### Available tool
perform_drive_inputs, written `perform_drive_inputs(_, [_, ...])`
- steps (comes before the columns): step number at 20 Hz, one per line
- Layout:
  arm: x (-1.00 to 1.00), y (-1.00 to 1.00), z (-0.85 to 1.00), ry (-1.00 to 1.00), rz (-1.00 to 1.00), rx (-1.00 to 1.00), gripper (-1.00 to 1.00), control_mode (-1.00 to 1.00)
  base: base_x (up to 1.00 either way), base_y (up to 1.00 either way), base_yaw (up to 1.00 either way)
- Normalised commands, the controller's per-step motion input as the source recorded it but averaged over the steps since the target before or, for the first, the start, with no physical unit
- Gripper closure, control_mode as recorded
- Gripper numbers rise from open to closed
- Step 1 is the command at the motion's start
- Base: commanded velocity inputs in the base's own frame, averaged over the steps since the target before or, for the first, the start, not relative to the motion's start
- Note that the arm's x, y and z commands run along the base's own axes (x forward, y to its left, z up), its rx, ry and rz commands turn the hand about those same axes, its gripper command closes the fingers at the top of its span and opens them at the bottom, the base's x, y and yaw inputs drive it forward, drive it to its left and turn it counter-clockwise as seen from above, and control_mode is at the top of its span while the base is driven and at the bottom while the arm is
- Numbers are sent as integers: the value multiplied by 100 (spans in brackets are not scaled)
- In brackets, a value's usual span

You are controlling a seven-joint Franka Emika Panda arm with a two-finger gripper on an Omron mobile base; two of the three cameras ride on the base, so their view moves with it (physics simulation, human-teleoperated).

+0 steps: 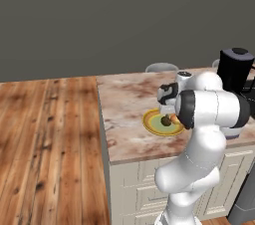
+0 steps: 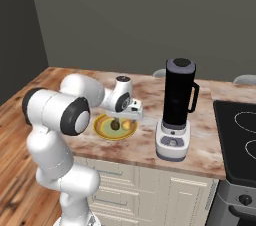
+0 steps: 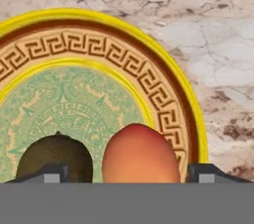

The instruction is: Pick the kiwi and mango from the fridge and place them on the plate next to the blender to make a fruit smoothie.

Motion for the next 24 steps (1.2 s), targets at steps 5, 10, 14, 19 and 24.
perform_drive_inputs(5, [1, 5, 20, -2, 0, 0, -100, -100, 0, 0, 0])
perform_drive_inputs(10, [-64, 0, 68, -25, 0, 0, -100, -100, 0, 0, 0])
perform_drive_inputs(14, [-99, 14, 52, -29, -1, 0, -100, -100, 0, 0, 0])
perform_drive_inputs(19, [-92, 38, 42, -14, -5, 0, -100, -100, 0, 0, 0])
perform_drive_inputs(24, [-61, 57, 37, 0, -9, -2, -100, -100, 0, 0, 0])
